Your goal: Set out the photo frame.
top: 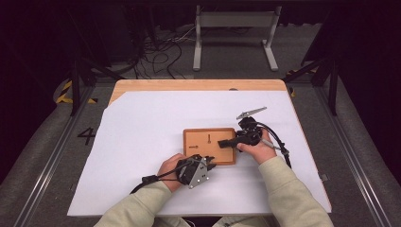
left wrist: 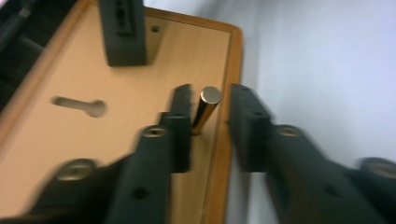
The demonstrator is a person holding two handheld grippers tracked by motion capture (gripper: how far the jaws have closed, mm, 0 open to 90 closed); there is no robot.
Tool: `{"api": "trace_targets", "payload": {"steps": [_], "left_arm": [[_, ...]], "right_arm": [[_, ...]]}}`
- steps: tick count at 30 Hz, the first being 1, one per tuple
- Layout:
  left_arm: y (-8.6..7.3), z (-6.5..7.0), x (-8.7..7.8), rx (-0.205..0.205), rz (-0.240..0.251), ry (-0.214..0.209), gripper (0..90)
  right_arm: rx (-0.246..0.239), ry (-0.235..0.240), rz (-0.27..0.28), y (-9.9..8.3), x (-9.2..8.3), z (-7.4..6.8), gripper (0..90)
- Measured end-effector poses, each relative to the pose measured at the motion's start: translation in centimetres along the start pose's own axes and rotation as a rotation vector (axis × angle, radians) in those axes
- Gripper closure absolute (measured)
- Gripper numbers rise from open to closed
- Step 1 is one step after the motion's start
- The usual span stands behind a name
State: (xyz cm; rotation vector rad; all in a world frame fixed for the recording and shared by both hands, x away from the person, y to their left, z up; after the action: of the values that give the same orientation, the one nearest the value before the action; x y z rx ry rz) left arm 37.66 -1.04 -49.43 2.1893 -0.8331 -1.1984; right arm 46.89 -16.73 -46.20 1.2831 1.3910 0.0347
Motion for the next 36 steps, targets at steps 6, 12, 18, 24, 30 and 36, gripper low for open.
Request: {"api": "trace_targets", "payload": {"steps": [6, 12, 18, 24, 30, 36], "left_arm": [[0.2, -0.5, -2.1, -0.151, 0.076, -0.088, 48.3], [-0.6, -2.0, -4.7, -0.355, 0.149, -0.121, 38.8], [-1.4, -2.8, -7.0, -0.443, 0.185, -0.107, 35.9], [-2.7, -3.5, -9.5, -0.498, 0.224, -0.072, 33.0], [-4.2, -4.3, -10.8, -0.555, 0.234, -0.021, 29.5], [-5.2, -4.9, -11.0, -0.613, 0.232, -0.009, 26.9]], "right_arm": [[-0.057, -0.009, -0.001, 0.0, -0.8, -0.5, 40.3], [-0.114, -0.035, 0.005, -0.2, -1.4, -1.3, 42.0], [-0.168, -0.058, 0.015, -0.6, -1.9, -1.9, 43.8], [-0.241, -0.085, 0.019, -1.2, -2.7, -2.7, 46.3], [-0.348, -0.124, 0.01, -1.7, -3.4, -3.7, 49.0], [-0.428, -0.154, 0.004, -2.4, -4.0, -4.7, 52.5]]}}
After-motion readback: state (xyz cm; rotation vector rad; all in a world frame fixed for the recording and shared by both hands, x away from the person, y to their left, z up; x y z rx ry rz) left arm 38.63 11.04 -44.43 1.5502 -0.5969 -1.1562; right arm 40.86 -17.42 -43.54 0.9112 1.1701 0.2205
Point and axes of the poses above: each handheld gripper's, and its own axes: x roughly forward along the jaws, y roughly out of its top, z roughly to its right, the point moved 6 cm from there along x, roughly forward along the jaws, and after that the axes turned 4 degrees about -y, right-handed, at the moved point
